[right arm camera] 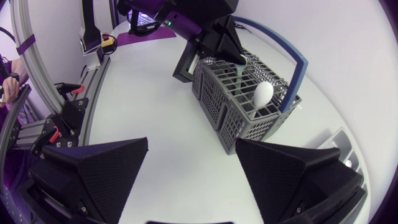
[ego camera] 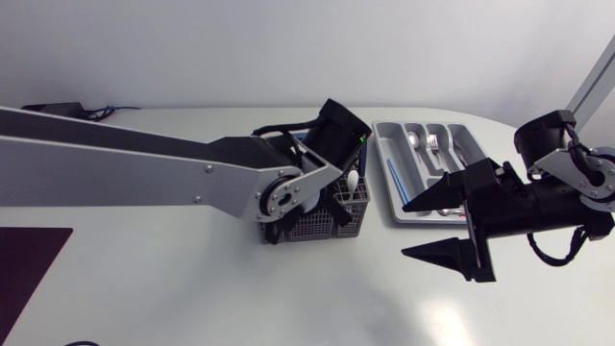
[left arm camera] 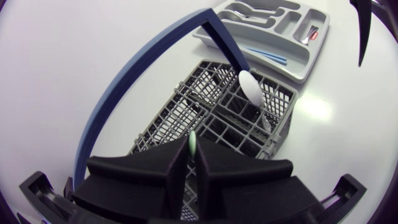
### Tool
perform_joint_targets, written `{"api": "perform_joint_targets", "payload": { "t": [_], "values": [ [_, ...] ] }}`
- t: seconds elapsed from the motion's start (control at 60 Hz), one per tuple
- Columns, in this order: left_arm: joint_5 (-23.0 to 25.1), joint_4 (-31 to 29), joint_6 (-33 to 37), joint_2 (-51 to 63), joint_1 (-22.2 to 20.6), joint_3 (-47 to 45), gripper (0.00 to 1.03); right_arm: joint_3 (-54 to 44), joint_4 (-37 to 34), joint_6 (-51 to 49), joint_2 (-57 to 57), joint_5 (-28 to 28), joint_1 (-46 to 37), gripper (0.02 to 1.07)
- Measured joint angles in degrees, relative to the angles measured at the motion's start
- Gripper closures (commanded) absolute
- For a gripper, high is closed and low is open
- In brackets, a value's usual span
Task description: Unload the cutlery basket into the drawer organizer.
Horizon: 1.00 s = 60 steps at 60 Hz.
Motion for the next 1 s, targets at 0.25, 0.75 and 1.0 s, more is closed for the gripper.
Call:
{"api": "perform_joint_targets", "payload": {
  "t": [0.25, 0.75, 1.0],
  "values": [
    [-3.43, 6.34, 3.43, -0.61, -2.1, -3.78, 0.92, -0.9, 0.0, 0.0, -0.22, 0.0, 0.0, 0.06],
    [-4.42, 16.9, 10.93, -5.42, -3.39, -11.41, 0.92, -1.68, 0.0, -0.44, -0.74, 0.02, -0.7, 0.06],
    [0.66, 14.93, 12.31, -9.16, -2.38, -11.96, 0.92, -2.67, 0.0, -1.29, -0.77, 0.0, -1.05, 0.06]
  ]
}}
